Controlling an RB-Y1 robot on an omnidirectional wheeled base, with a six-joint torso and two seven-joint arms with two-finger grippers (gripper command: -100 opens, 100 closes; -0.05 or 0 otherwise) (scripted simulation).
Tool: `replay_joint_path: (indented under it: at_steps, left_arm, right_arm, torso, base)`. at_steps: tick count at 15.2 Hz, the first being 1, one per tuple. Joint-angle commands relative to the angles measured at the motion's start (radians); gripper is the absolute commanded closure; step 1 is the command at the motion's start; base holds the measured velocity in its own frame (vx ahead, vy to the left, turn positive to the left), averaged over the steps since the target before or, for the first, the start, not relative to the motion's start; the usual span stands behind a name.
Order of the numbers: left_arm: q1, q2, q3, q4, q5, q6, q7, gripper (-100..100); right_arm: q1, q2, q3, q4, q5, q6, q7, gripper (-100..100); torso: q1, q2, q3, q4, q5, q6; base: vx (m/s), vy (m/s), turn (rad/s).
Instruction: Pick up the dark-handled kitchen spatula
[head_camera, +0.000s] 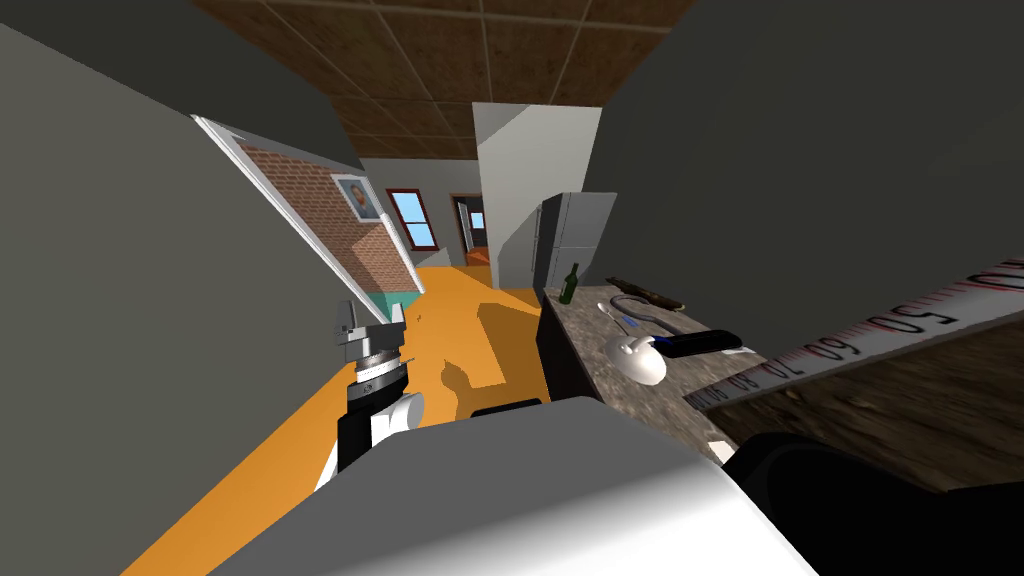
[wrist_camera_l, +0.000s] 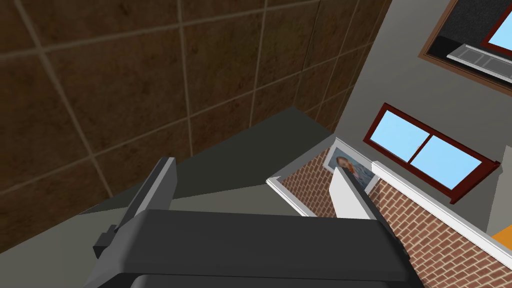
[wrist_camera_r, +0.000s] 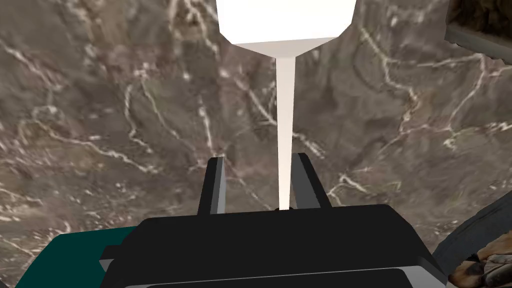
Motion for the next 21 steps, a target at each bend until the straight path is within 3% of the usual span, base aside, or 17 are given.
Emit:
replay_joint_path:
  at_steps: [1,2,3,5,10,11,12,14,15,16,18,21]
  left_arm:
    - [0.0,0.0,0.0,0.0,0.0,0.0,0.0,0]
    - [0.0,0.0,0.0,0.0,0.0,0.0,0.0,0]
    - [0.0,0.0,0.0,0.0,0.0,0.0,0.0,0]
    - [0.0,0.0,0.0,0.0,0.0,0.0,0.0,0]
    - [0.0,0.0,0.0,0.0,0.0,0.0,0.0,0]
    - [0.0,0.0,0.0,0.0,0.0,0.0,0.0,0]
    - [0.0,0.0,0.0,0.0,0.0,0.0,0.0,0]
    - [0.0,0.0,0.0,0.0,0.0,0.0,0.0,0]
    - [0.0,0.0,0.0,0.0,0.0,0.0,0.0,0]
    - [0.0,0.0,0.0,0.0,0.0,0.0,0.0,0]
    - [0.0,0.0,0.0,0.0,0.0,0.0,0.0,0]
    - [0.0,0.0,0.0,0.0,0.0,0.0,0.0,0]
  right_arm:
    - [0.011,-0.029,0.006,-0.014,-0.002,0.021,-0.001,100]
    - [0.006,-0.016,0.003,-0.008,-0.002,0.008,-0.001,100]
    - [0.017,-0.047,0.015,-0.023,0.004,0.03,-0.005,-100]
    - [0.018,-0.063,0.018,-0.041,0.006,0.054,-0.013,-100]
    - [-0.005,0.022,-0.006,-0.012,-0.008,-0.005,0.012,-100]
    - [0.0,0.003,-0.001,-0.019,-0.009,0.007,0.01,-100]
    - [0.009,-0.027,0.008,-0.028,-0.003,0.025,0.002,100]
    - [0.016,-0.052,0.015,-0.036,0.0,0.04,-0.002,100]
    - [0.012,-0.038,0.011,-0.034,-0.009,0.029,0.007,100]
    - [0.018,-0.07,0.018,-0.04,-0.011,0.053,-0.001,-100]
    - [0.021,-0.093,0.022,-0.043,-0.014,0.069,-0.008,-100]
    - [0.007,-0.036,0.009,-0.027,-0.016,0.033,0.006,-100]
  torso:
    - [0.0,0.0,0.0,0.0,0.0,0.0]
    - [0.001,-0.003,-0.002,-0.001,0.0,0.0]
    - [0.0,-0.003,-0.002,-0.001,-0.001,0.0]
    - [0.0,-0.003,-0.002,-0.001,-0.001,0.0]
    - [0.0,0.005,0.003,0.001,-0.001,0.0]
    - [-0.001,0.007,0.004,0.002,-0.001,0.0]
    - [-0.001,0.006,0.004,0.002,-0.001,0.0]
    - [-0.001,-0.001,0.0,0.0,-0.001,0.0]
    - [-0.001,-0.003,-0.002,-0.001,-0.001,0.0]
    - [-0.001,-0.003,-0.002,-0.001,-0.001,0.0]
    - [0.001,-0.003,-0.002,-0.001,-0.001,0.0]
    - [0.0,0.0,0.0,0.0,-0.001,-0.001]
  base:
    - [0.082,-0.009,-0.064]
    - [0.053,0.001,-0.022]
    - [0.034,0.001,-0.032]
    - [0.056,-0.003,-0.063]
    - [-0.057,0.008,0.042]
    - [-0.066,0.005,0.013]
    - [0.018,-0.006,-0.061]
    - [0.086,-0.004,-0.085]
    - [0.054,0.001,-0.027]
    - [0.034,0.013,-0.06]
    - [0.048,0.028,-0.073]
    - [-0.023,0.011,0.037]
